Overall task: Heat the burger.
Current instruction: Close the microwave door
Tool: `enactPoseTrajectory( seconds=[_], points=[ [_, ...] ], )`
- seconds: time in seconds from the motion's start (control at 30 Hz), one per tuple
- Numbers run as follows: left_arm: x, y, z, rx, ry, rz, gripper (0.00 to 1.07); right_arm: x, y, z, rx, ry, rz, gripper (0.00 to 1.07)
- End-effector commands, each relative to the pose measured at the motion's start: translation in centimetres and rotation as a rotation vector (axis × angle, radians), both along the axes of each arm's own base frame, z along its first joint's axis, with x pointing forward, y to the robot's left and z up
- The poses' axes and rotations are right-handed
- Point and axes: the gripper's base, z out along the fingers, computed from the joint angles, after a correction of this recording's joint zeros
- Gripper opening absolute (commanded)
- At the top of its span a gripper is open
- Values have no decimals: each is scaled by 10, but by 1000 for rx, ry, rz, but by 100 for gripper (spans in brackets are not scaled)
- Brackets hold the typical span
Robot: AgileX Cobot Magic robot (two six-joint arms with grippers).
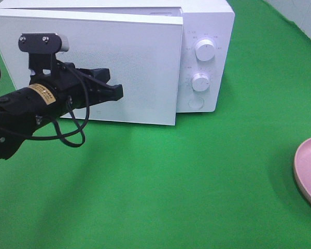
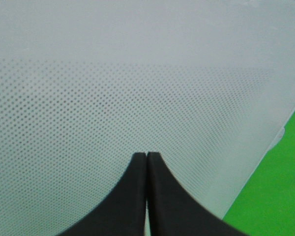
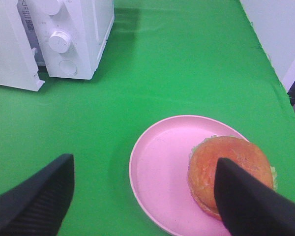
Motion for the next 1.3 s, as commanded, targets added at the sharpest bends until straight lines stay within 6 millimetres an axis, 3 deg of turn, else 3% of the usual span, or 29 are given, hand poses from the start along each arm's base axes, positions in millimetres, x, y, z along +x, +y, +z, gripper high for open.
enactPoseTrajectory(
  seconds=[0.03,0.53,0.8,0.97,1.1,1.17,1.27,1.3],
  points=[
    [12,-9,9,-24,-29,1,0,-4,0,0,-2,-37,-1,76],
    [50,-33,11,-38,-35,5,0,-4,0,0,-2,-37,-1,75],
    [77,-13,12,-52,-19,114,0,-4,0,0,-2,-37,-1,75],
    [75,-15,11,-40,-8,96,0,-4,0,0,-2,-37,-1,75],
    [60,-35,11,21,38,1,0,-4,0,0,-2,-37,-1,75],
    [43,-52,12,83,121,-73,0,-4,0,0,-2,-37,-1,75],
    [38,-56,12,97,144,-88,1,-4,0,0,-2,-37,-1,75],
    [30,-60,11,130,194,-111,8,-4,0,0,-2,-37,-1,75]
  ],
)
